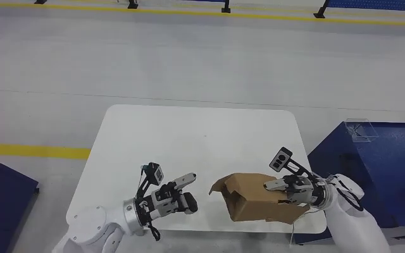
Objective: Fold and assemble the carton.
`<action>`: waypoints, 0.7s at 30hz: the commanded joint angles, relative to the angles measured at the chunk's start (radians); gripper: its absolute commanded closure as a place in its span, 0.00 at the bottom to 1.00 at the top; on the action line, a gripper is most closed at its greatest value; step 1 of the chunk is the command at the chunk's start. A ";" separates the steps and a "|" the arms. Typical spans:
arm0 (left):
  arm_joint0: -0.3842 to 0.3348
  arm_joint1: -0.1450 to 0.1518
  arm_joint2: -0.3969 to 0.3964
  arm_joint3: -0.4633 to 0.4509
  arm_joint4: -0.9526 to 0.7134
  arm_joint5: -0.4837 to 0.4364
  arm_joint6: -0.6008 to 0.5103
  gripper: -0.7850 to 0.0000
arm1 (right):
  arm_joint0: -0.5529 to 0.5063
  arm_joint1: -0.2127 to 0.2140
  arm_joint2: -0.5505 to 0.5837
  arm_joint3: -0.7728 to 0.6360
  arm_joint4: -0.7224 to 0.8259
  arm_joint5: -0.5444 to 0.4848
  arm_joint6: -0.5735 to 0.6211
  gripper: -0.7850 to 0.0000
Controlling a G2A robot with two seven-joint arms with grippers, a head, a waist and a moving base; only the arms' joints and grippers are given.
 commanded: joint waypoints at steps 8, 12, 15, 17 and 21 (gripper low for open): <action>-0.101 -0.005 0.128 0.043 0.081 0.042 -0.076 0.00 | -0.002 0.041 -0.037 -0.005 0.023 -0.007 0.007 1.00; -0.126 -0.006 0.163 0.049 0.086 0.049 -0.107 0.00 | -0.004 0.054 -0.042 -0.010 0.035 -0.011 0.011 1.00; -0.134 -0.007 0.189 0.043 0.101 0.044 -0.117 0.00 | -0.005 0.063 -0.048 -0.012 0.042 -0.013 0.013 1.00; -0.138 -0.008 0.205 0.039 0.109 0.044 -0.114 0.00 | -0.006 0.067 -0.054 -0.014 0.041 -0.014 0.014 1.00; -0.155 -0.012 0.247 0.042 0.125 0.048 -0.110 0.00 | -0.007 0.075 -0.069 -0.019 0.039 -0.017 0.017 1.00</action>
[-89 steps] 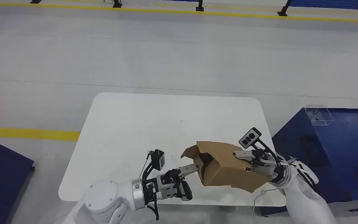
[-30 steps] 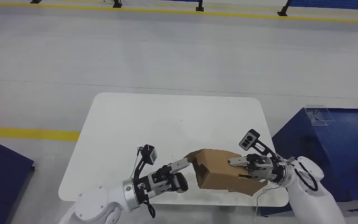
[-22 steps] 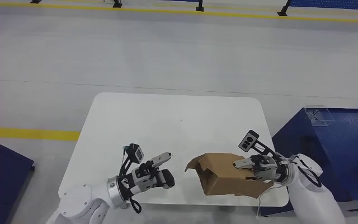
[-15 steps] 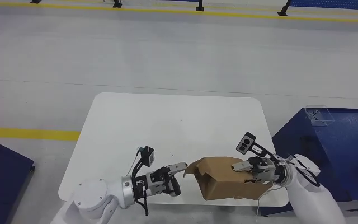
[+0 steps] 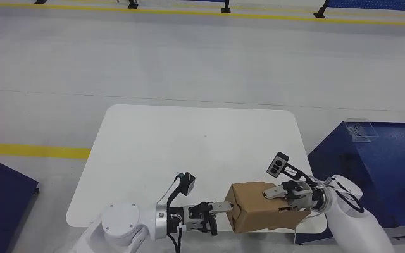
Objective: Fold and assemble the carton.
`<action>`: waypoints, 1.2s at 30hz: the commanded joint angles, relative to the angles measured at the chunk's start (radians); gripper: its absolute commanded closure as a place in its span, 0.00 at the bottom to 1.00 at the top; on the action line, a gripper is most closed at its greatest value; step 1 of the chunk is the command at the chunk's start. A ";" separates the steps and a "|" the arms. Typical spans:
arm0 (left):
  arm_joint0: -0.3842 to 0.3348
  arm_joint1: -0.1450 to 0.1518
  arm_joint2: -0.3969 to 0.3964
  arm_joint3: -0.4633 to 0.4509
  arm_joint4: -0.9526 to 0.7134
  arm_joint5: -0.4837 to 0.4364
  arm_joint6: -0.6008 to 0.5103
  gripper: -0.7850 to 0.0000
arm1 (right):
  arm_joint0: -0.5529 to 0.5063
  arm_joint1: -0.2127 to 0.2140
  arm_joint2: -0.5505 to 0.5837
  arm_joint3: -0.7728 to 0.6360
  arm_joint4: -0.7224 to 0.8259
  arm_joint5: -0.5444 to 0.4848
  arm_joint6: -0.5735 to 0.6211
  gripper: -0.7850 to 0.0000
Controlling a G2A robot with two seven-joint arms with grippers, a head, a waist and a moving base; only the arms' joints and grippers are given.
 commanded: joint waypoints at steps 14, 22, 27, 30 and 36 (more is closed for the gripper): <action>-0.097 -0.032 0.144 0.060 0.011 0.007 0.081 0.00 | -0.003 0.013 -0.032 -0.010 0.005 -0.007 0.007 1.00; -0.047 -0.023 0.076 0.029 -0.030 -0.086 0.094 0.00 | -0.002 0.019 0.001 0.026 0.057 0.005 -0.005 1.00; 0.026 -0.008 -0.026 0.000 -0.061 -0.165 0.118 0.00 | 0.012 0.023 0.028 0.074 0.127 0.083 -0.083 1.00; 0.076 -0.005 -0.084 -0.008 -0.133 -0.234 0.130 0.00 | 0.018 0.022 0.029 0.083 0.151 0.113 -0.116 1.00; 0.140 -0.007 -0.129 0.017 -0.250 -0.347 0.158 0.00 | 0.018 0.022 0.029 0.083 0.151 0.113 -0.116 1.00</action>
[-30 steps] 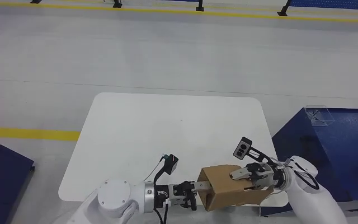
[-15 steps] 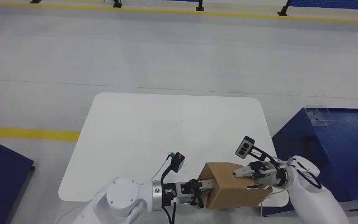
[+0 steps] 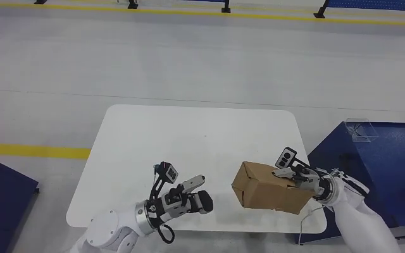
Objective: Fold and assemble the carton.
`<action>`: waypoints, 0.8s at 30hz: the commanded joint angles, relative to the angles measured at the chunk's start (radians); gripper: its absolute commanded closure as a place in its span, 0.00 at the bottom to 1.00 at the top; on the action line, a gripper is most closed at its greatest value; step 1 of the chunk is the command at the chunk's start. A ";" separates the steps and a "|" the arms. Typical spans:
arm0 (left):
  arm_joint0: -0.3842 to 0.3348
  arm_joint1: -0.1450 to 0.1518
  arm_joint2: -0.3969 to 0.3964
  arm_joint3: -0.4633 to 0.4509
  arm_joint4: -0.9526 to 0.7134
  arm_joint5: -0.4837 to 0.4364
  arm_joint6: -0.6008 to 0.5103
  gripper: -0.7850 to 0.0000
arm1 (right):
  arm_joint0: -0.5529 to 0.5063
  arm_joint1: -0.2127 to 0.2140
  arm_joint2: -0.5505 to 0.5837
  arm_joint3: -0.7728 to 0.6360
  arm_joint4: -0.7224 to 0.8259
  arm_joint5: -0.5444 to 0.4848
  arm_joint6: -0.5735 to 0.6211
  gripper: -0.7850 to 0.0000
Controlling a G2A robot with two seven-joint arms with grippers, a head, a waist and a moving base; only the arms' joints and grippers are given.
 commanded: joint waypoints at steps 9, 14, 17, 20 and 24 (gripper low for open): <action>-0.001 0.000 0.001 0.000 0.010 0.005 -0.001 0.00 | 0.015 -0.002 0.004 -0.032 0.198 0.193 -0.190 1.00; -0.001 0.000 0.001 0.000 0.010 0.005 -0.001 0.00 | 0.081 -0.006 0.024 0.040 0.608 0.487 -0.748 1.00; -0.001 0.000 0.001 0.000 0.010 0.005 -0.001 0.00 | 0.112 -0.006 -0.028 0.068 0.922 0.498 -1.205 1.00; -0.001 0.000 0.001 0.000 0.010 0.005 -0.001 0.00 | 0.134 0.004 -0.087 0.002 1.280 0.346 -1.702 1.00; -0.001 0.000 0.001 0.000 0.010 0.005 -0.001 0.00 | 0.164 0.025 -0.108 -0.104 1.651 0.023 -2.288 1.00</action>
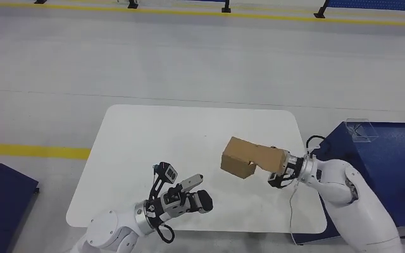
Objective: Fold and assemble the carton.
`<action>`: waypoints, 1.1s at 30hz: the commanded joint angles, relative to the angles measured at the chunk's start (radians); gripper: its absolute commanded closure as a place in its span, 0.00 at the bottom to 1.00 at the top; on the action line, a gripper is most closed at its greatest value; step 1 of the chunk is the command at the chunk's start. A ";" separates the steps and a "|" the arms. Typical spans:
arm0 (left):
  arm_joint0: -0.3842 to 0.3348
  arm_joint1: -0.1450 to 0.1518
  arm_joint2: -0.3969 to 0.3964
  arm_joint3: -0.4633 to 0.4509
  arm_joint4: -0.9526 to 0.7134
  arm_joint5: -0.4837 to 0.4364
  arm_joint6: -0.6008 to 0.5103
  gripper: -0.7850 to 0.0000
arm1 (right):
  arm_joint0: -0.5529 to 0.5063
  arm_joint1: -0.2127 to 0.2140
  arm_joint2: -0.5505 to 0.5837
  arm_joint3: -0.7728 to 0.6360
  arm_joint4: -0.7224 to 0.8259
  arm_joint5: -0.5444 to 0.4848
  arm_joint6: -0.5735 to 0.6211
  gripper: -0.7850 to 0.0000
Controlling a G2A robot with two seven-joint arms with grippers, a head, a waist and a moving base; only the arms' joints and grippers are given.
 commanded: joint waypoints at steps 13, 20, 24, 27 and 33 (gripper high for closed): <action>0.000 0.000 0.000 0.000 0.000 0.000 0.000 0.00 | 0.129 -0.019 -0.187 0.112 0.189 -0.572 -0.579 1.00; 0.000 0.000 0.000 0.000 0.000 0.000 0.000 0.00 | 0.204 -0.056 -0.273 0.178 0.252 -0.585 -0.520 0.02; 0.000 0.000 0.000 0.000 0.000 0.000 0.000 0.00 | 0.219 -0.061 -0.254 0.170 0.316 -0.564 -0.523 0.02; 0.000 0.000 0.000 0.000 0.000 0.000 0.000 0.00 | 0.217 -0.053 -0.202 0.142 0.327 -0.504 -0.523 0.10; 0.000 0.000 0.000 0.000 0.000 0.000 0.000 0.00 | 0.156 -0.025 -0.046 0.101 0.208 -0.132 -0.357 1.00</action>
